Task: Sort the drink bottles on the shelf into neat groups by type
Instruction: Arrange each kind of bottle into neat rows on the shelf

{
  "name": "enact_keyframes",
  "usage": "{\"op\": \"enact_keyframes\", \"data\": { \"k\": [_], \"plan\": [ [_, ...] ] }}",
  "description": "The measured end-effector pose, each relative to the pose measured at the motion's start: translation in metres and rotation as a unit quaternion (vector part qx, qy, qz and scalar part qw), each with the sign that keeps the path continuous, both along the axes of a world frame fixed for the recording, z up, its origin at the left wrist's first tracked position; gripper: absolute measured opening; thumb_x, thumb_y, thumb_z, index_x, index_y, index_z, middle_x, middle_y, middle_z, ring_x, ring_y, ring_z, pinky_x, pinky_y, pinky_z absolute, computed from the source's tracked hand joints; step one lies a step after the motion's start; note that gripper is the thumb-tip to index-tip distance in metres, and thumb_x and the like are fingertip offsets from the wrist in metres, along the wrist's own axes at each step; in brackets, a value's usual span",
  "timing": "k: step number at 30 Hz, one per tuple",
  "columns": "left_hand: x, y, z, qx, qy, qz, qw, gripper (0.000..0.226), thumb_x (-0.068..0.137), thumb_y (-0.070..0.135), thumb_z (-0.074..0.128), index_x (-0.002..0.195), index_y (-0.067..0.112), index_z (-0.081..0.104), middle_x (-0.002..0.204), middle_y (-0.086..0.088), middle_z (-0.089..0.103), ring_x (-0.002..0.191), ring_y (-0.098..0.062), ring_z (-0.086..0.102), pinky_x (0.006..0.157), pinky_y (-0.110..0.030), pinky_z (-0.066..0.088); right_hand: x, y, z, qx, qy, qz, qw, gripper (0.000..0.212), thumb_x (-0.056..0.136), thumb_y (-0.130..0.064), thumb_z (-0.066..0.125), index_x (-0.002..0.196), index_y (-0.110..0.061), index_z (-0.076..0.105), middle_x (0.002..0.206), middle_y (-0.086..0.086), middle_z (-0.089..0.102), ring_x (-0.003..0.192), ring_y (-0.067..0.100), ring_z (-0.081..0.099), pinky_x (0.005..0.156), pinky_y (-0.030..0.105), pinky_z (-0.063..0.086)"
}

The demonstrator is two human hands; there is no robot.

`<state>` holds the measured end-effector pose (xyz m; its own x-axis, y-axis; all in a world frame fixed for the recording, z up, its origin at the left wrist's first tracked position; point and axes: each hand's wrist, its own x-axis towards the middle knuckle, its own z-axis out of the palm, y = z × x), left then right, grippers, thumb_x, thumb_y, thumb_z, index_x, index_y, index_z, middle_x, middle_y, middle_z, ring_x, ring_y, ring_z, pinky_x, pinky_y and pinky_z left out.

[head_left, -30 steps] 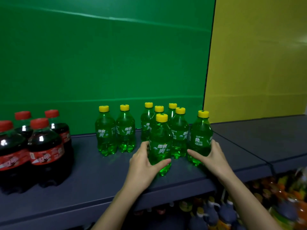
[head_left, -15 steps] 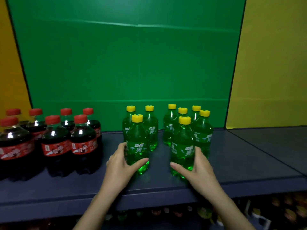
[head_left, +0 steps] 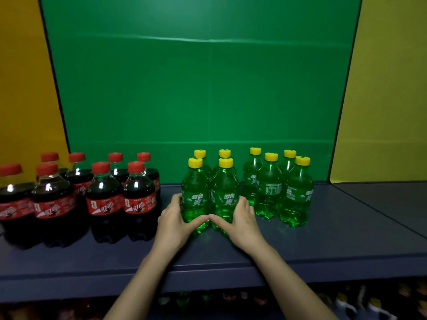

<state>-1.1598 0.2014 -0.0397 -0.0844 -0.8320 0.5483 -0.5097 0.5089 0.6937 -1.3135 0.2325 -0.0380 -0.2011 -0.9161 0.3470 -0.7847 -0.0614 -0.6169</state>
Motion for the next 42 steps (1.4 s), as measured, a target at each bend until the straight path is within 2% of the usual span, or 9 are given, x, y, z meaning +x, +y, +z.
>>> {"op": "enact_keyframes", "data": {
  "k": [5,10,13,17,24,29,34,38,42],
  "plan": [
    [0.002,-0.005,-0.003,0.012,-0.009,-0.010,1.000,0.070,0.065,0.039,0.079,0.120,0.011,0.047,0.115,-0.003,0.064,0.108,-0.019,0.059,0.089,-0.030,0.046,-0.001,-0.001,-0.001,0.016,-0.014,0.012,1.000,0.093,0.080,-0.055,0.057,0.143,-0.005,0.010,0.151,0.008,0.019,0.140,0.026,0.016,0.111,0.036,0.023],
    [-0.001,0.006,-0.005,-0.066,-0.028,0.070,0.995,0.082,0.068,0.036,0.077,0.130,0.000,0.038,0.125,-0.015,0.047,0.120,-0.027,0.044,0.100,-0.032,0.035,-0.016,0.008,0.005,0.038,-0.183,0.082,0.979,0.088,0.082,-0.048,0.051,0.148,-0.026,-0.003,0.157,-0.005,-0.004,0.145,0.016,-0.002,0.116,0.040,0.008],
    [-0.008,0.020,-0.002,-0.174,-0.002,0.072,0.982,0.057,0.076,0.026,0.074,0.120,0.005,0.045,0.111,-0.010,0.050,0.106,-0.022,0.048,0.090,-0.024,0.037,-0.029,0.005,0.007,0.026,-0.190,0.075,0.978,0.072,0.095,-0.022,0.038,0.146,-0.026,-0.012,0.156,-0.006,-0.012,0.144,0.012,-0.003,0.115,0.033,0.006],
    [-0.033,0.037,0.001,-0.243,-0.023,-0.039,0.969,0.021,0.082,0.028,0.053,0.101,0.017,0.052,0.094,0.004,0.052,0.087,-0.010,0.049,0.075,-0.020,0.040,-0.035,-0.002,0.006,0.039,-0.188,0.086,0.978,0.073,0.095,-0.013,0.033,0.143,-0.023,-0.021,0.155,-0.001,-0.017,0.144,0.013,-0.006,0.117,0.032,0.004],
    [-0.097,0.041,-0.006,-0.122,-0.047,-0.179,0.975,0.026,0.090,0.017,0.043,0.115,0.014,0.050,0.111,0.005,0.051,0.105,-0.009,0.049,0.093,-0.028,0.040,-0.057,-0.002,0.000,0.025,-0.213,0.088,0.973,0.074,0.096,-0.006,0.033,0.142,-0.023,-0.023,0.154,0.001,-0.020,0.144,0.013,-0.008,0.116,0.028,0.000],
    [-0.132,0.025,0.005,-0.046,-0.036,-0.145,0.988,0.046,0.096,0.011,0.039,0.140,0.007,0.025,0.143,-0.005,0.033,0.134,-0.015,0.029,0.105,-0.015,0.018,-0.093,0.005,-0.001,0.012,-0.217,0.069,0.974,0.071,0.098,-0.013,0.037,0.144,-0.021,-0.016,0.156,-0.002,-0.012,0.144,0.010,-0.004,0.112,0.022,0.003],
    [-0.169,-0.008,0.017,0.090,-0.001,-0.096,0.991,0.069,0.094,0.014,0.048,0.144,-0.002,0.003,0.154,-0.016,0.011,0.142,-0.026,0.013,0.111,-0.025,0.011,-0.129,0.013,-0.004,0.007,-0.206,0.063,0.976,0.072,0.098,-0.018,0.039,0.145,-0.023,-0.014,0.155,-0.004,-0.007,0.143,0.007,0.000,0.106,0.015,0.005],
    [-0.189,-0.033,0.020,0.136,0.024,-0.048,0.989,0.080,0.088,0.016,0.059,0.143,-0.005,0.004,0.152,-0.020,0.014,0.141,-0.030,0.016,0.113,-0.031,0.014,-0.153,0.008,-0.006,-0.007,-0.200,0.042,0.979,0.071,0.097,-0.016,0.040,0.146,-0.018,-0.012,0.155,-0.004,-0.007,0.143,0.008,-0.002,0.102,0.010,0.004],
    [-0.194,-0.050,0.019,0.147,0.042,-0.002,0.988,0.079,0.083,0.015,0.066,0.141,-0.003,0.014,0.147,-0.020,0.027,0.137,-0.031,0.027,0.110,-0.033,0.022,-0.170,-0.015,-0.004,-0.007,-0.197,0.007,0.980,0.072,0.096,-0.010,0.041,0.145,-0.008,-0.011,0.156,0.007,-0.010,0.145,0.016,-0.004,0.115,0.024,0.001]
  ]
}}
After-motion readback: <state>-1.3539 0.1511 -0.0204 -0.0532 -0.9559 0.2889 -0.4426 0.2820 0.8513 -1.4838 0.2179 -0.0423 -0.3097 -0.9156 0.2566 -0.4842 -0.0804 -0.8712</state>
